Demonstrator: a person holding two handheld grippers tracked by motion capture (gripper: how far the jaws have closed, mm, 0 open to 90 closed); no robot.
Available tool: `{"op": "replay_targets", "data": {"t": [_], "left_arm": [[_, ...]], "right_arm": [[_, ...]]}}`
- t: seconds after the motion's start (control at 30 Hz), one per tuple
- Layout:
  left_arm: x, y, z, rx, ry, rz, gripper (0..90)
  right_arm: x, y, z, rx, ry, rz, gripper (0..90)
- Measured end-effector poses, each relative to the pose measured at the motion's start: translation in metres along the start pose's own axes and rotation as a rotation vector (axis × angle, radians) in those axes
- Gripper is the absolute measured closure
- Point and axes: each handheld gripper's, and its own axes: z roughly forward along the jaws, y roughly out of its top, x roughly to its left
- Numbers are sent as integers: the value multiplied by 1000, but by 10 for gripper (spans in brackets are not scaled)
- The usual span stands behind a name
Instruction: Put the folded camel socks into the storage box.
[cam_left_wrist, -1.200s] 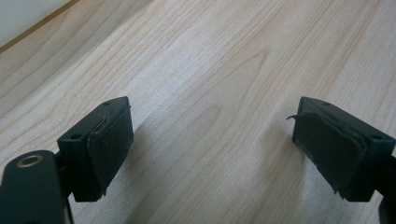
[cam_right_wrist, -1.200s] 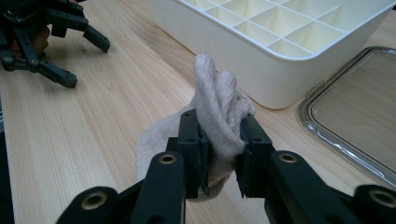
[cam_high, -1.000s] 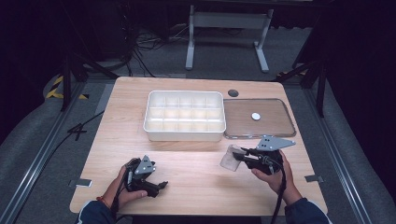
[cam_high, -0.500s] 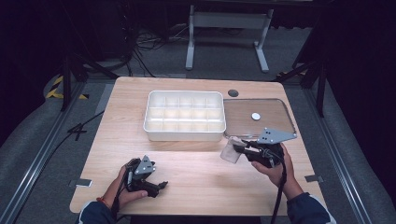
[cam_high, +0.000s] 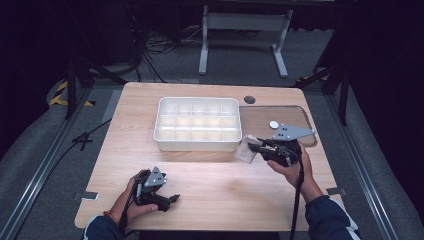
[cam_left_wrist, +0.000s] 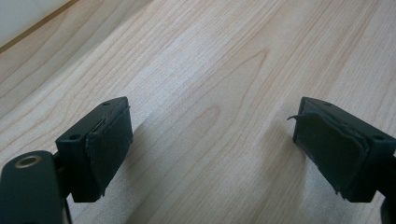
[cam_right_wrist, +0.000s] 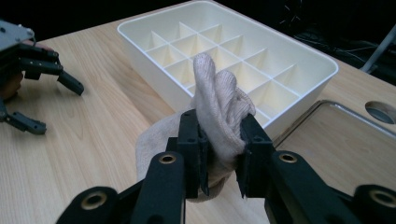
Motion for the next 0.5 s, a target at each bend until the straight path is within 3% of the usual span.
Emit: {"op": "replay_targets", "data": {"t": [0.5], "left_arm": [[0,0,0,0,0,-1,120]], "right_arm": [[-6,33,18,-17,-18,-25,746]]}}
